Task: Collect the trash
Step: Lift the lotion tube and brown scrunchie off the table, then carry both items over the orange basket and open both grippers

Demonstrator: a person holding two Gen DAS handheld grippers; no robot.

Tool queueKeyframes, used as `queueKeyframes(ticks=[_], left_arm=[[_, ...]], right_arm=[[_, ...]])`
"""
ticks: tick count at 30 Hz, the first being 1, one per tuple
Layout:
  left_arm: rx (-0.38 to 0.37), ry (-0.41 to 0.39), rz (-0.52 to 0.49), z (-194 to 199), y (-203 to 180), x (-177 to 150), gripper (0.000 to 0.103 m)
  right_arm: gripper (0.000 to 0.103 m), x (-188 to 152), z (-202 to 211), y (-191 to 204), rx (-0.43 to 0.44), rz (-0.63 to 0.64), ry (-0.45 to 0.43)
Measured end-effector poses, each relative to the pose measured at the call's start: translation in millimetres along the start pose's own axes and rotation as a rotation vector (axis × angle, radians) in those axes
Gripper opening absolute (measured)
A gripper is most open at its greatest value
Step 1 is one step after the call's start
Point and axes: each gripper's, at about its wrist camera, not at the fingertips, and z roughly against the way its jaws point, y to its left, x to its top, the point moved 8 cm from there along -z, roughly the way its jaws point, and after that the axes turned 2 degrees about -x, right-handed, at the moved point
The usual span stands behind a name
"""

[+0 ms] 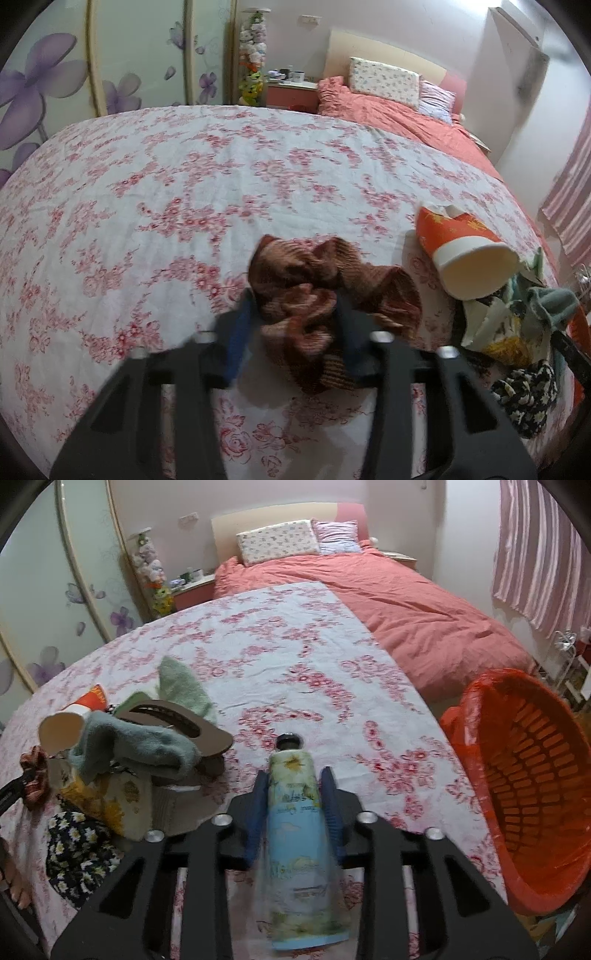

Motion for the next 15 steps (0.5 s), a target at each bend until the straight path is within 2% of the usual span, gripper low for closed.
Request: queueKeyframes(ticks=[4, 15], left_arm=[[-0.014, -0.015, -0.014, 5, -5, -1, 0.026], [-0.075, -0.133, -0.060, 62, -38, 10, 0.024]], right_arm=[[0.027, -1, 3, -2, 0.020, -0.006, -0.008], [0.027, 11, 57, -6, 0.076, -0.025, -0.125]])
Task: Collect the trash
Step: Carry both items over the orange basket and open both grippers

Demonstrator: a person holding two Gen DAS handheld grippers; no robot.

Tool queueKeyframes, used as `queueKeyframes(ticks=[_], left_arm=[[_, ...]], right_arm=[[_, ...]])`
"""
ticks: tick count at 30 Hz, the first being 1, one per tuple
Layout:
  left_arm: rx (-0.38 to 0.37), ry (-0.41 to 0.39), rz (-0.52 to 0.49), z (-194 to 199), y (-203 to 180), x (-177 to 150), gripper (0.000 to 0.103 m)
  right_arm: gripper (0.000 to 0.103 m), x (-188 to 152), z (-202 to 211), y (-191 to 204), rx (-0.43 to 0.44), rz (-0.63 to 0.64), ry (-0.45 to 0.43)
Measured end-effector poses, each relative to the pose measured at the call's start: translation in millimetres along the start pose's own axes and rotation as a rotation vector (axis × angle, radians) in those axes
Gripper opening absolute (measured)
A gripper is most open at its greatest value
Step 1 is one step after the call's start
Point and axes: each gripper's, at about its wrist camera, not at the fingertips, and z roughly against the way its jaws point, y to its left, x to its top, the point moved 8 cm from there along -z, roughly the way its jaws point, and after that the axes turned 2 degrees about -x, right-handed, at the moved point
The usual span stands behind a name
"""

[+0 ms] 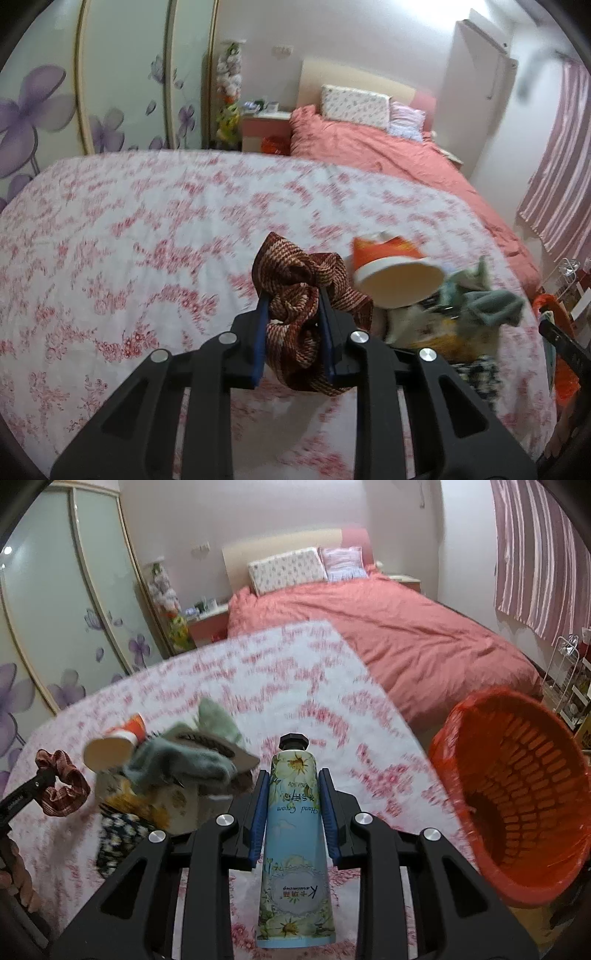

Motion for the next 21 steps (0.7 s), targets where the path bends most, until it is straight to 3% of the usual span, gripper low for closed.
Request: queueKeyframes(ticks=[11, 16, 21], left_arm=[[-0.134, -0.107, -0.067, 58, -83, 18, 0.024], [-0.251, -0.119, -0.127, 74, -154, 15, 0.024], [-0.380, -0.081, -0.194, 72, -235, 0, 0.025]], right_arm=[[0.027, 23, 55, -39, -0.025, -0.064, -0.133], [0.027, 31, 75, -73, -0.075, -0.110, -0.194], [0.027, 34, 85, -113, -0.131, -0.169, -0.231]])
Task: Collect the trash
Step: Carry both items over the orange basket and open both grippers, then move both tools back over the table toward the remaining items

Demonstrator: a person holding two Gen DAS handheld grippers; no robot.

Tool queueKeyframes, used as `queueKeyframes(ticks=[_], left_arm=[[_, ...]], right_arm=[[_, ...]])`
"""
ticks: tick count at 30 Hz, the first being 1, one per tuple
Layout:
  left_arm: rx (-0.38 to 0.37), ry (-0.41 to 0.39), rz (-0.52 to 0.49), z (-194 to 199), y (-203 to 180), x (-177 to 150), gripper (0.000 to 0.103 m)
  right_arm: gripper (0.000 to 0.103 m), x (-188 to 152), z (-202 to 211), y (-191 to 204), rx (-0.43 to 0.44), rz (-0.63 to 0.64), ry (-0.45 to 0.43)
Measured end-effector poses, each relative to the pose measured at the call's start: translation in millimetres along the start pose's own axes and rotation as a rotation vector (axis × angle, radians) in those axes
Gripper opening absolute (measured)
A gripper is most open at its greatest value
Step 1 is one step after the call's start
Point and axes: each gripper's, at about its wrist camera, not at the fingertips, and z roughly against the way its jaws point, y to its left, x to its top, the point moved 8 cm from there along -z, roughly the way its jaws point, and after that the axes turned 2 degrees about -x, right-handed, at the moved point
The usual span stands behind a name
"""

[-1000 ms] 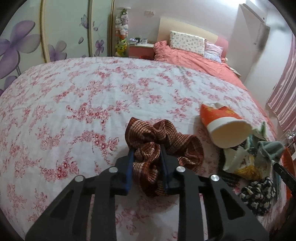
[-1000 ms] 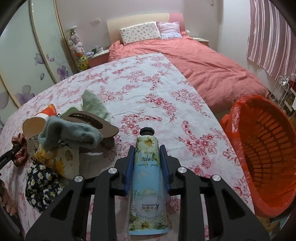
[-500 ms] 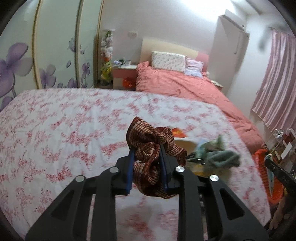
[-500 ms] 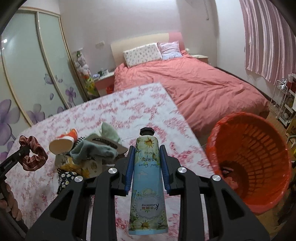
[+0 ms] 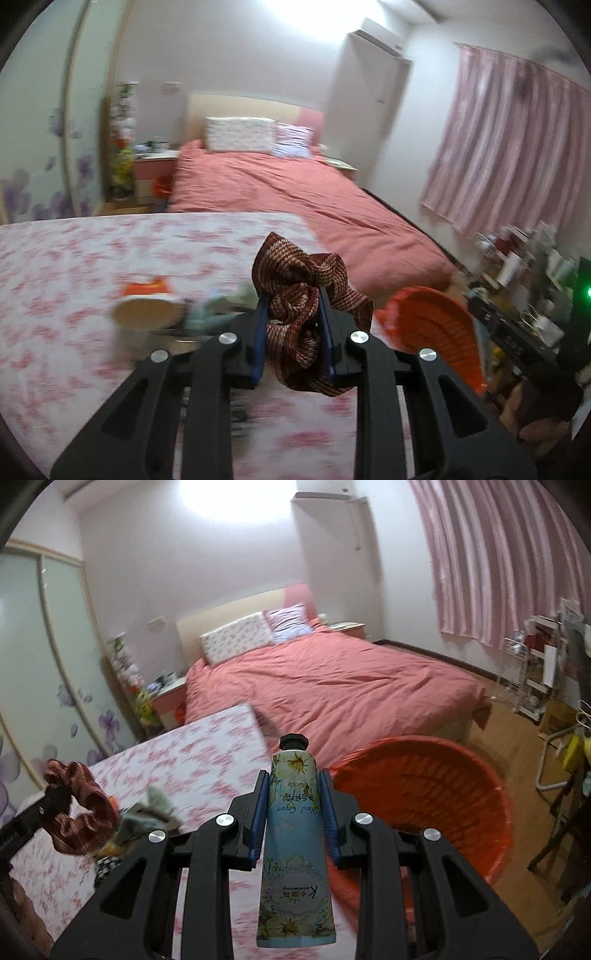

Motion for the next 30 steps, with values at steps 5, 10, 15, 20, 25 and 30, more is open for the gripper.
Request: queueKeyframes(ticks=[5, 10, 15, 20, 25, 30], left_arm=[[-0.114, 0.062, -0.054, -41, -73, -8, 0.025], [-0.183, 0.124, -0.108, -81, -128, -20, 0.025], [-0.216, 0.185, -0.143, -122, -162, -33, 0.028], [-0.178, 0.221, -0.149, -141, -161, -45, 0.051], [-0.124, 0.212, -0.157, -134, -136, -44, 0.060], [-0.012, 0.156, -0.169, -100, -90, -44, 0.072]], right_arm=[[0.027, 8, -10, -44, -0.046, -0.070, -0.006], [0.027, 13, -28, -75, -0.057, -0.136, 0.001], [0.028, 14, -45, -99, -0.069, -0.180, 0.007], [0.033, 3, -56, -117, -0.076, -0.205, 0.051], [0.047, -3, -46, -113, -0.107, -0.181, 0.045], [0.052, 0, -36, -101, -0.119, -0.148, 0.037]])
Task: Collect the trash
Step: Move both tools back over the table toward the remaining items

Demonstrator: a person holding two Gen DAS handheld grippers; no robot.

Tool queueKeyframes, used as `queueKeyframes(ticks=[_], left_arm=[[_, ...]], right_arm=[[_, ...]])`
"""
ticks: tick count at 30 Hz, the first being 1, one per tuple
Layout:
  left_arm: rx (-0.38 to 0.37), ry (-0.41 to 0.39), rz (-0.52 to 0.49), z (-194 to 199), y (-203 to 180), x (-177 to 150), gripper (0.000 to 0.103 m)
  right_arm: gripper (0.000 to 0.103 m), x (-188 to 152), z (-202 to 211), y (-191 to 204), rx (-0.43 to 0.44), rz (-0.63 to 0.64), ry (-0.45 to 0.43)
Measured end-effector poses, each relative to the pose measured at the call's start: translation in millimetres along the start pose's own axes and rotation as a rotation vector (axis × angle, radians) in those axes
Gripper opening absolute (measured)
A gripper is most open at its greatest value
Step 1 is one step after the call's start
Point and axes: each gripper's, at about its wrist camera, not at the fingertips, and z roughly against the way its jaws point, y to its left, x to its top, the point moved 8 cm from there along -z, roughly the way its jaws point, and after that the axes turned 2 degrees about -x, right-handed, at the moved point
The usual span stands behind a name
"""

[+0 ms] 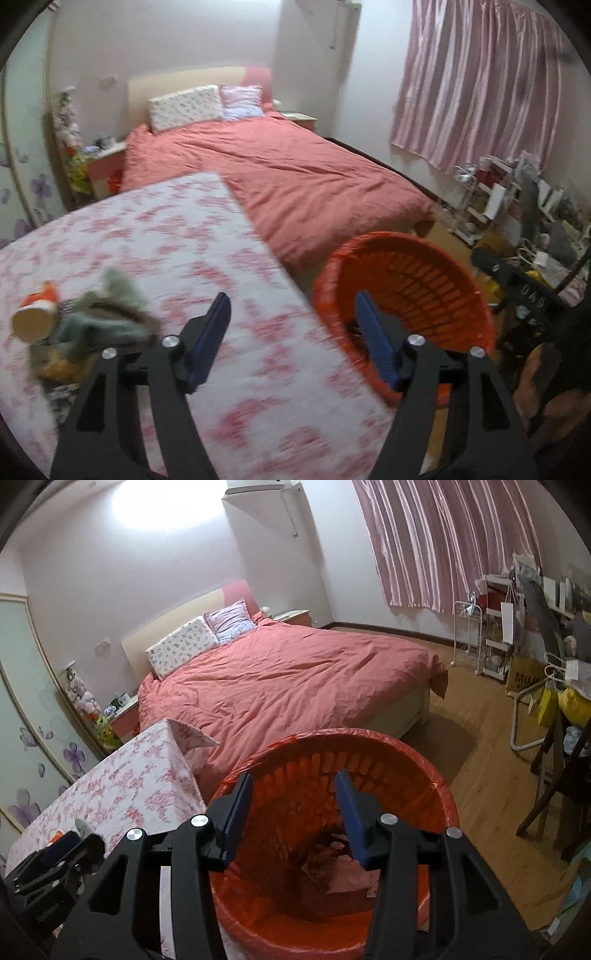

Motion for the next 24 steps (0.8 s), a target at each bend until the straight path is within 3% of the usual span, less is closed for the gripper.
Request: queueKeyframes(ticks=[13, 20, 24], left_arm=[[0.230, -0.018, 0.125, 78, 140, -59, 0.079], [0.245, 0.039, 0.200, 74, 184, -92, 0.078], [0.211, 0.082, 0.223, 58, 185, -101, 0.066]], right_arm=[[0.071, -44, 21, 94, 0.099, 0.187, 0.034], [0.073, -76, 22, 131, 0.112, 0.317, 0.059], [0.073, -85, 22, 142, 0.132, 0.342, 0.082]])
